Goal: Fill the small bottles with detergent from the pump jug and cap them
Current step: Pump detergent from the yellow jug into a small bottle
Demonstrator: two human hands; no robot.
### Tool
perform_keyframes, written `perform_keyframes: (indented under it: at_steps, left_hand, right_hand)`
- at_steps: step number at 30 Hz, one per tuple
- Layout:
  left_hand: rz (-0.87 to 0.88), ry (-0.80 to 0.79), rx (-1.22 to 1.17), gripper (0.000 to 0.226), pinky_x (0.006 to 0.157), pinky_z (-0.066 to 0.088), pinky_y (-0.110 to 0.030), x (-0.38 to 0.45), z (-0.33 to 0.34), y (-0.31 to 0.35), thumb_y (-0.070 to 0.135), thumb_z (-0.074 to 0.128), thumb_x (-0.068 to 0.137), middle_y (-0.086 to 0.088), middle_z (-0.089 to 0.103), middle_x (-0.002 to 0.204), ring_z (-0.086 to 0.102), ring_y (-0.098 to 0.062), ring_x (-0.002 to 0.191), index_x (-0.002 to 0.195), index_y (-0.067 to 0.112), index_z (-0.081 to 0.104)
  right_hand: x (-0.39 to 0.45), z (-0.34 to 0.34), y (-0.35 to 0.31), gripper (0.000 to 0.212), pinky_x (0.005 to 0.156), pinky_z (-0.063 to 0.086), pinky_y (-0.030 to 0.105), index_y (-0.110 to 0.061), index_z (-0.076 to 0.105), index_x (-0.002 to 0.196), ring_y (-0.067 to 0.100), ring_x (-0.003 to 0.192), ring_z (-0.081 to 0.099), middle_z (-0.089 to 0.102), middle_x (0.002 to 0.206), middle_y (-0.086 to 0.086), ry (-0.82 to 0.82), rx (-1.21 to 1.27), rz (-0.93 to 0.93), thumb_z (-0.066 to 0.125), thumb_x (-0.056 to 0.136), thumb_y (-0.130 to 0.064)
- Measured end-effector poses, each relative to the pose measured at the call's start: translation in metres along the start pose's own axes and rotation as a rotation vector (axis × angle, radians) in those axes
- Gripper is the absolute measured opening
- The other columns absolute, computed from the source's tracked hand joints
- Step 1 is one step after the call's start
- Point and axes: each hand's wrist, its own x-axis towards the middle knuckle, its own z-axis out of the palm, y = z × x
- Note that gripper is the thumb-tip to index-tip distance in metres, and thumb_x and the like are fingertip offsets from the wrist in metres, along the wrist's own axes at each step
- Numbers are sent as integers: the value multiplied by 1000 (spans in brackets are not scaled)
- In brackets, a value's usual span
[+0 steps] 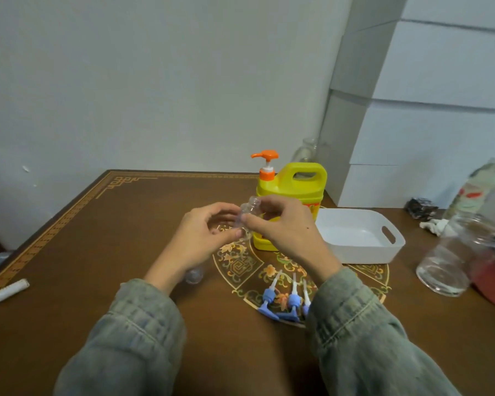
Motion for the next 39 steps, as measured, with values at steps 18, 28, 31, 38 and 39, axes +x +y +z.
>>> perform_keyframes:
  at_steps: [18, 28, 31, 38, 39]
  left_hand:
    - [-1, 64, 393, 33, 59, 42, -3, 97, -10, 6, 26, 79, 74, 8, 65, 80, 59, -5, 68, 105, 17, 69]
    - [-7, 112, 272, 33, 84, 56, -30, 108, -8, -6, 24, 78, 76, -1, 70, 99, 69, -14, 88, 104, 14, 65]
    - [-1, 112, 253, 35, 87, 56, -31, 104, -10, -6, 24, 79, 76, 1, 70, 99, 69, -12, 90, 107, 14, 65]
    - [34, 116, 304, 35, 82, 52, -20, 106, -9, 8, 23, 78, 76, 4, 68, 100, 66, -8, 88, 108, 17, 64]
    - [37, 112, 315, 37, 83, 52, -21, 107, -9, 8, 23, 78, 76, 4, 67, 100, 65, -8, 87, 110, 16, 64]
  right_hand:
    - [87, -25, 14, 42, 86, 23, 37, -25, 52, 131, 16, 131, 38, 47, 141, -7, 154, -515, -279, 52, 90, -28]
    - [91, -25, 15, 34, 82, 20, 35, -26, 58, 124, 14, 123, 48, 56, 134, -11, 172, -540, -317, 52, 91, -24]
    - [90, -25, 14, 32, 81, 20, 35, -26, 60, 122, 14, 121, 49, 58, 131, -12, 174, -548, -312, 52, 91, -25]
    - [91, -26, 13, 32, 84, 25, 38, -27, 60, 121, 15, 120, 50, 58, 131, -12, 165, -582, -313, 51, 90, -25]
    - [91, -25, 13, 33, 85, 27, 40, -28, 59, 122, 15, 120, 50, 57, 132, -12, 165, -590, -315, 51, 90, -26]
